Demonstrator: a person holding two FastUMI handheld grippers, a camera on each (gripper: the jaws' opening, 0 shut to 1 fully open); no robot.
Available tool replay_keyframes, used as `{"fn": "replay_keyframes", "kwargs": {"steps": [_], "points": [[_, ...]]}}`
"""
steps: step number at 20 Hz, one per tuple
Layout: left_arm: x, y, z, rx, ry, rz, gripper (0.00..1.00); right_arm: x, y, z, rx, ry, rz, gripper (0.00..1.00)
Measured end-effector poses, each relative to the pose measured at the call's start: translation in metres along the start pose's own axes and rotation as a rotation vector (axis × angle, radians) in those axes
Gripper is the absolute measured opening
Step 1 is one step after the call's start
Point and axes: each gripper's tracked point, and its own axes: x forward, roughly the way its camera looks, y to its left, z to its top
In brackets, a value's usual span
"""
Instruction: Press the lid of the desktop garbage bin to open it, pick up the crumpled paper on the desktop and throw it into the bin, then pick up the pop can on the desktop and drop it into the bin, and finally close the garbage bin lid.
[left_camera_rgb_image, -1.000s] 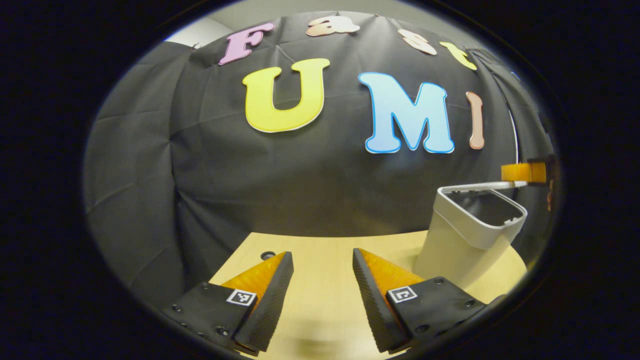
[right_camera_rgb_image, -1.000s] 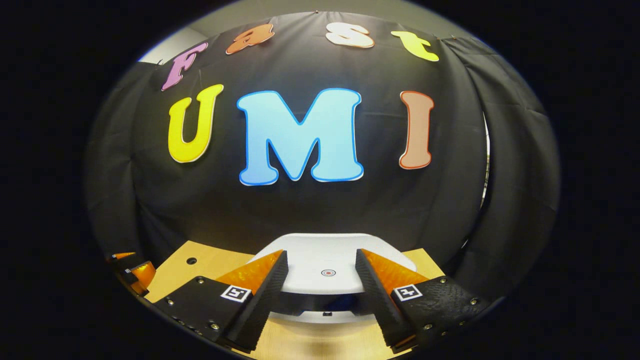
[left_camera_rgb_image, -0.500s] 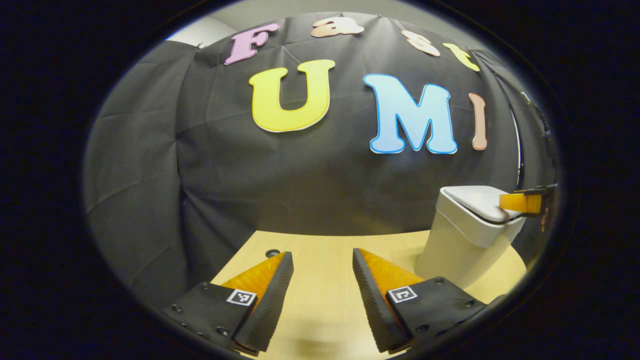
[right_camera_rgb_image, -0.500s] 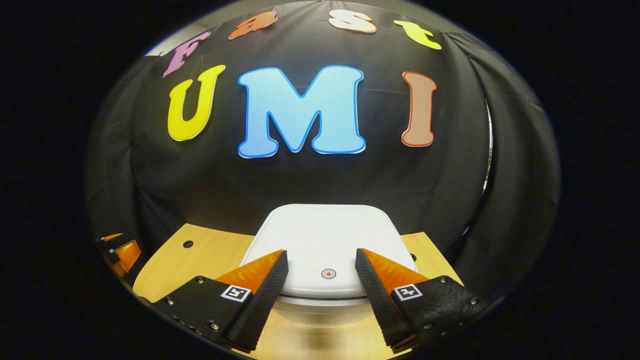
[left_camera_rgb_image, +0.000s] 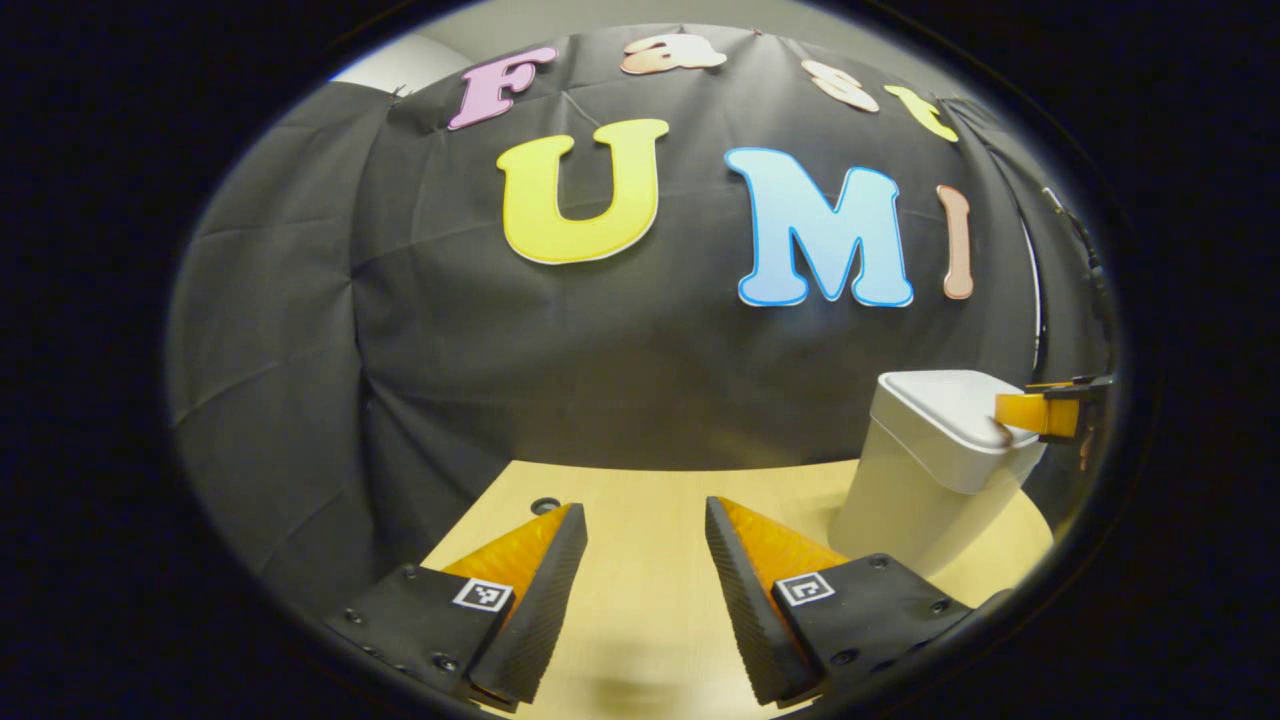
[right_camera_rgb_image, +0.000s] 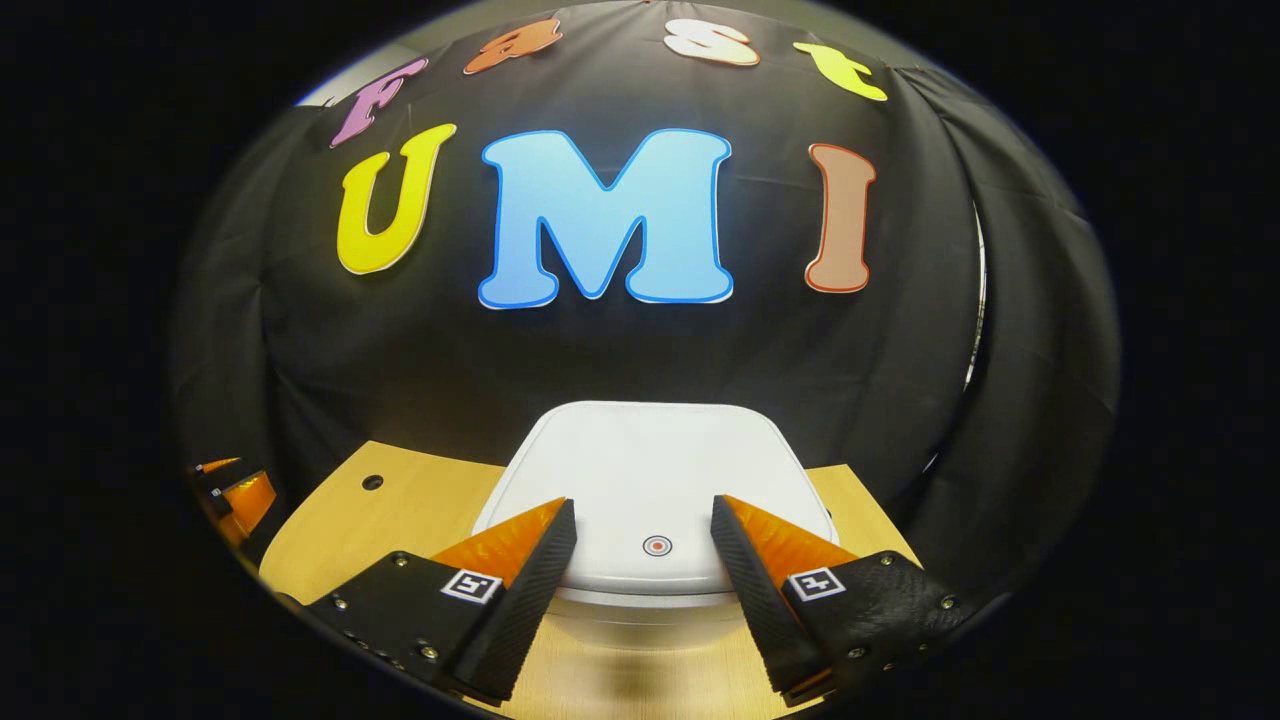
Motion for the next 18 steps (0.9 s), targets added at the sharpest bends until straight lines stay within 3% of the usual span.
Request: {"fn": "replay_keyframes", "kwargs": {"steps": [18], "points": [[0.0, -0.005, -0.007, -0.006, 0.011, -0.006, 0.83, -0.011, 0.004, -0.009, 0.011, -0.128, -0.026, 0.89]]}}
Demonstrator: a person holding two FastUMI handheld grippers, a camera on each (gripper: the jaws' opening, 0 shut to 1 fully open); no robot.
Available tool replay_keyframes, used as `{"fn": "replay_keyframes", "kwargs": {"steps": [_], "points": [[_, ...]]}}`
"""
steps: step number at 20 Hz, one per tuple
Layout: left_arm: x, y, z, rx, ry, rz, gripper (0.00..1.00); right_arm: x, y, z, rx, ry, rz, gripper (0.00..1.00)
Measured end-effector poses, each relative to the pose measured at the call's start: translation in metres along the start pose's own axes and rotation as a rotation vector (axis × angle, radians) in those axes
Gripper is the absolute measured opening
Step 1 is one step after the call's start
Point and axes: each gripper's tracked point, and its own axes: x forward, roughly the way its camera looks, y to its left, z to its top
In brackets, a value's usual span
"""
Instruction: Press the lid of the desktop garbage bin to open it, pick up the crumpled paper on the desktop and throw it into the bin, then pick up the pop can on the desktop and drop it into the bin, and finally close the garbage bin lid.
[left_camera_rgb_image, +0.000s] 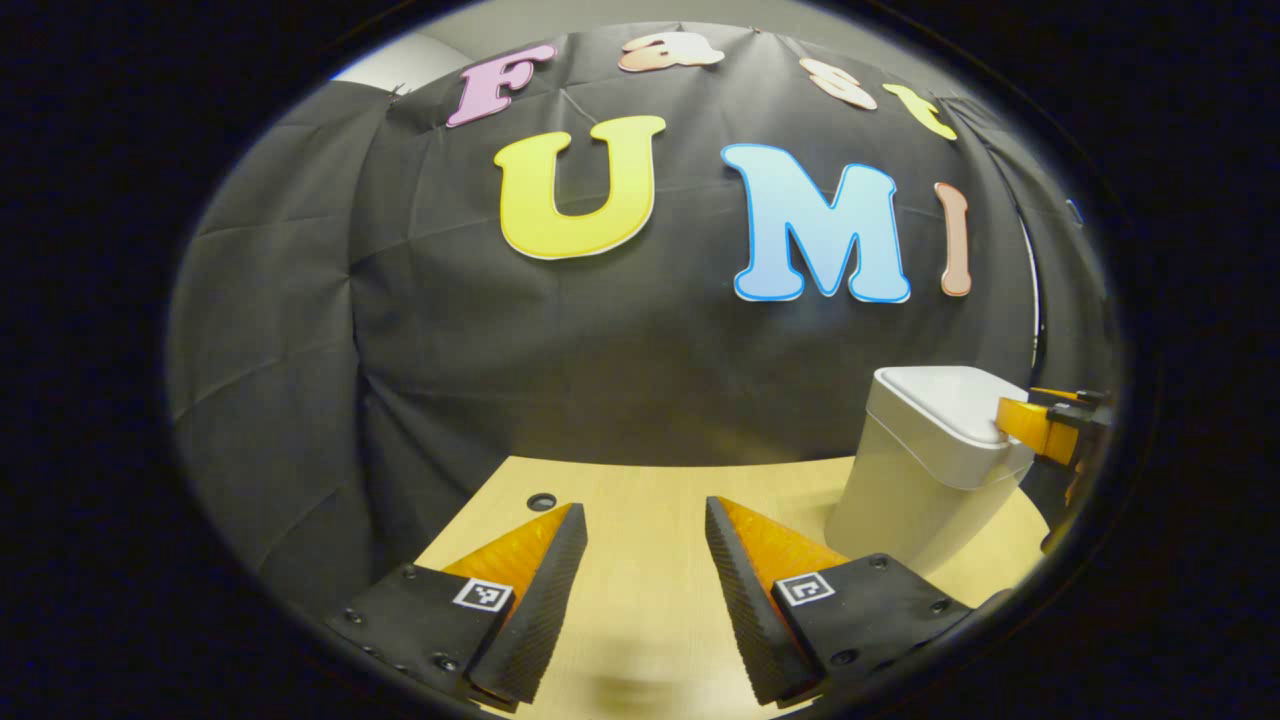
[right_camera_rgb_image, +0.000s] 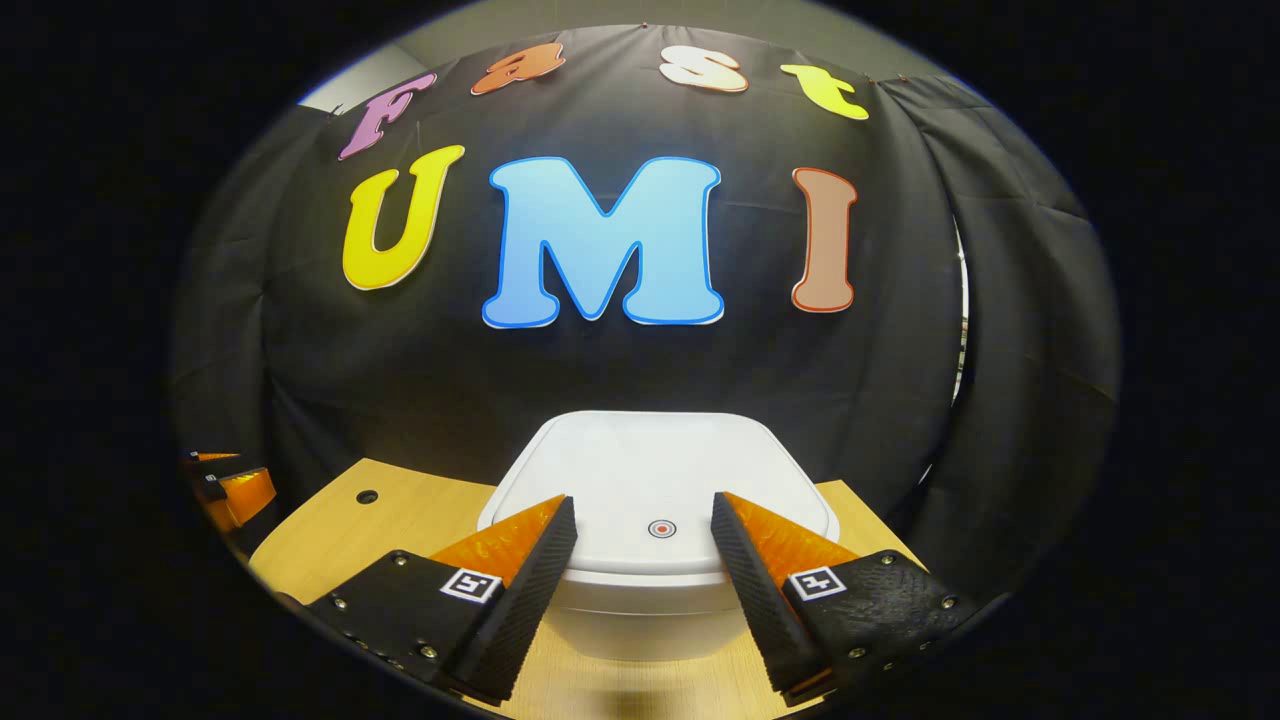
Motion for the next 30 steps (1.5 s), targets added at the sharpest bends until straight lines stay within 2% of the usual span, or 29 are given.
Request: {"fn": "replay_keyframes", "kwargs": {"steps": [7, 8, 14, 19, 21, 22, 23, 26, 27, 30], "points": [[-0.003, -0.002, -0.001, -0.009, 0.001, -0.007, 0.81, -0.002, 0.0, -0.003, 0.003, 0.006, 0.011, 0.89], [-0.003, -0.002, -0.001, -0.009, -0.001, -0.007, 0.83, -0.002, 0.0, -0.003, 0.008, 0.0, 0.011, 0.89], [-0.007, -0.004, -0.002, -0.009, -0.002, -0.011, 0.83, -0.004, 0.0, -0.004, 0.018, -0.06, 0.02, 0.9], [-0.009, 0.001, 0.002, 0.007, -0.01, -0.001, 0.83, -0.003, 0.0, -0.002, 0.021, -0.061, 0.015, 0.89], [-0.01, 0.0, 0.006, 0.009, -0.017, -0.005, 0.8, -0.003, 0.0, -0.001, 0.015, -0.064, 0.012, 0.89], [-0.01, -0.001, 0.008, 0.011, -0.021, -0.007, 0.83, -0.003, 0.0, -0.001, 0.012, -0.061, 0.013, 0.89], [-0.011, -0.001, 0.01, 0.012, -0.026, -0.009, 0.8, -0.003, -0.001, 0.0, 0.012, -0.058, 0.016, 0.89], [-0.012, -0.004, 0.02, 0.008, -0.04, -0.017, 0.83, -0.002, -0.001, 0.002, 0.01, -0.044, 0.025, 0.86], [-0.013, -0.004, 0.023, 0.005, -0.047, -0.02, 0.77, -0.003, -0.001, 0.003, 0.006, -0.036, 0.024, 0.88], [-0.017, -0.005, 0.04, 0.01, -0.079, -0.025, 0.81, -0.011, -0.004, 0.016, -0.011, -0.049, 0.01, 0.89]]}}
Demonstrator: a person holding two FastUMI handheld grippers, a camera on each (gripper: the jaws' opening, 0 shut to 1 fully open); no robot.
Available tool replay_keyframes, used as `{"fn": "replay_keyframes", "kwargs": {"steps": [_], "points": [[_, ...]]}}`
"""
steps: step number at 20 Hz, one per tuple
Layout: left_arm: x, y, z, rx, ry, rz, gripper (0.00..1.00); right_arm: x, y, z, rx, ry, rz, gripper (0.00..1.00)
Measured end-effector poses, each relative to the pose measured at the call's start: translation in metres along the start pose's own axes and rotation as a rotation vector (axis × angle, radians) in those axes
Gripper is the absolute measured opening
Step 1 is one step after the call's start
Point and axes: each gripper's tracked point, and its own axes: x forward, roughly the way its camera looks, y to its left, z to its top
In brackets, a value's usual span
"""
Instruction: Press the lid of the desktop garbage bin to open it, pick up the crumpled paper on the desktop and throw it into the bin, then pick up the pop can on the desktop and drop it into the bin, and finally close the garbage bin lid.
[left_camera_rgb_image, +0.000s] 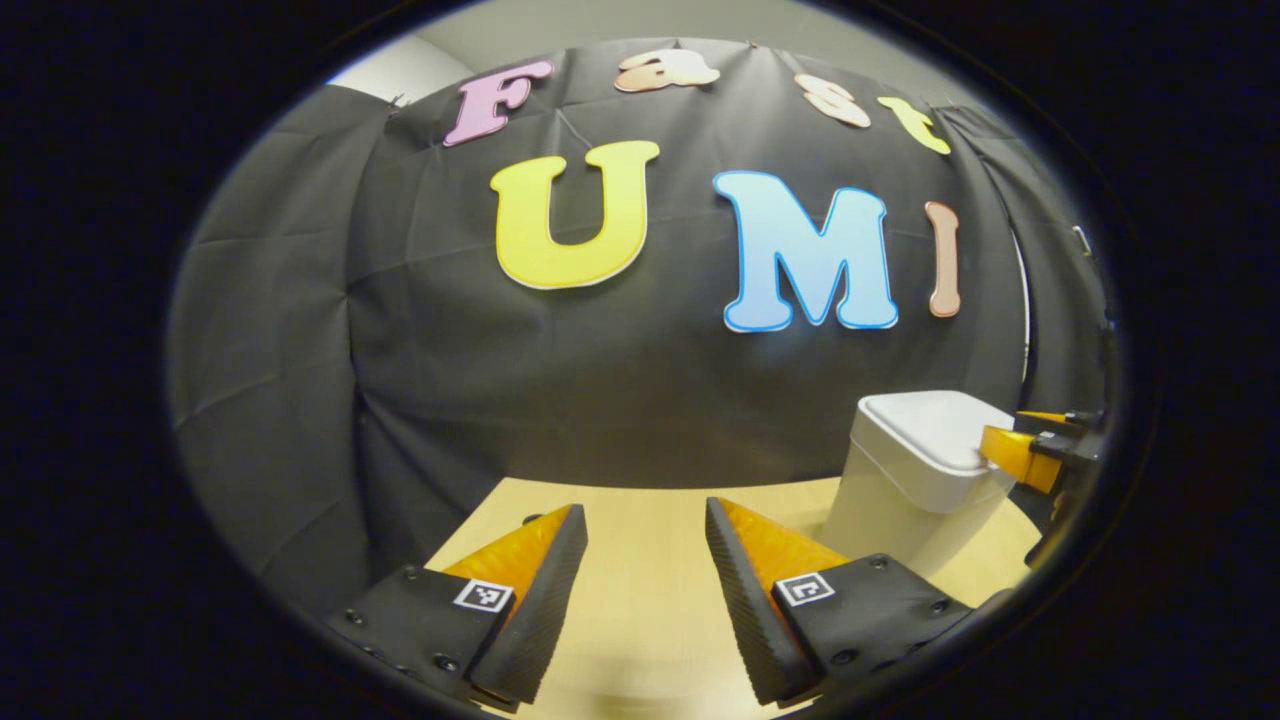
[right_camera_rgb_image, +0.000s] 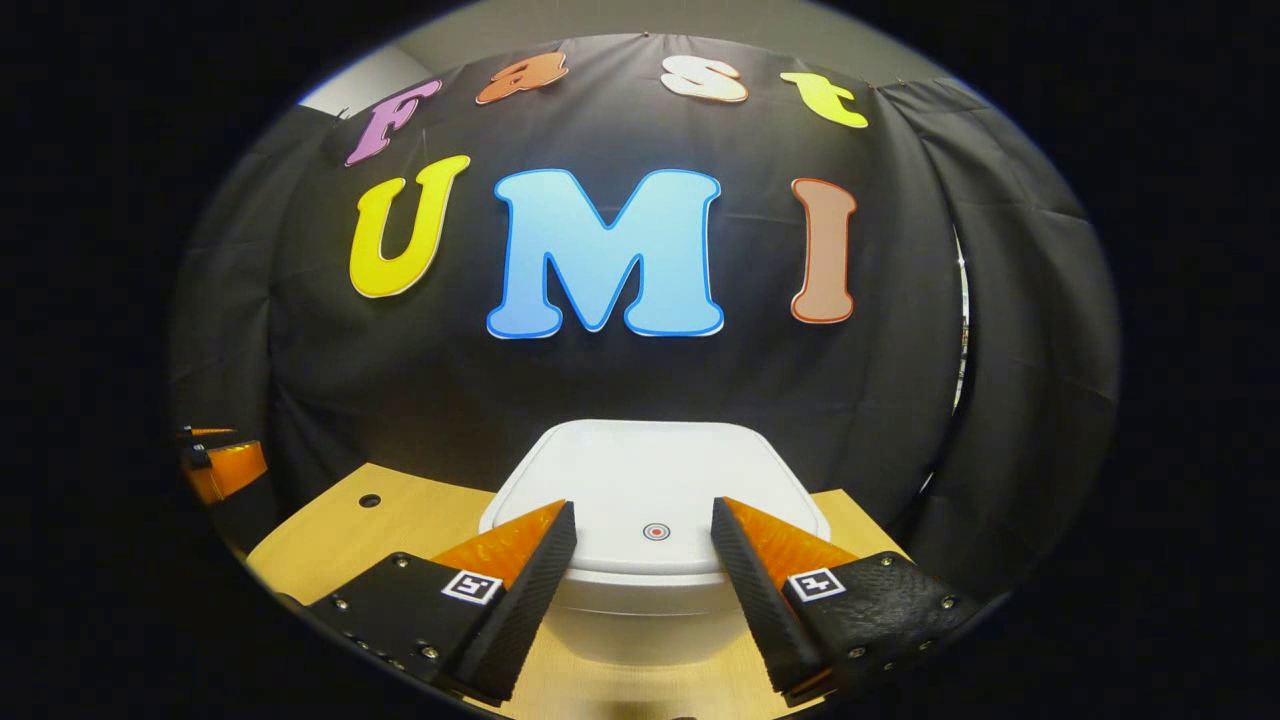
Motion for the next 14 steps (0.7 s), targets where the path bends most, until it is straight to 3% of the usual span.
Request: {"fn": "replay_keyframes", "kwargs": {"steps": [7, 14], "points": [[-0.027, -0.009, 0.043, 0.007, -0.083, -0.026, 0.84, -0.043, 0.004, 0.047, 0.027, -0.099, 0.006, 0.88], [-0.068, -0.011, 0.07, 0.038, -0.14, -0.039, 0.83, -0.09, 0.005, 0.062, 0.058, -0.13, 0.015, 0.88]]}}
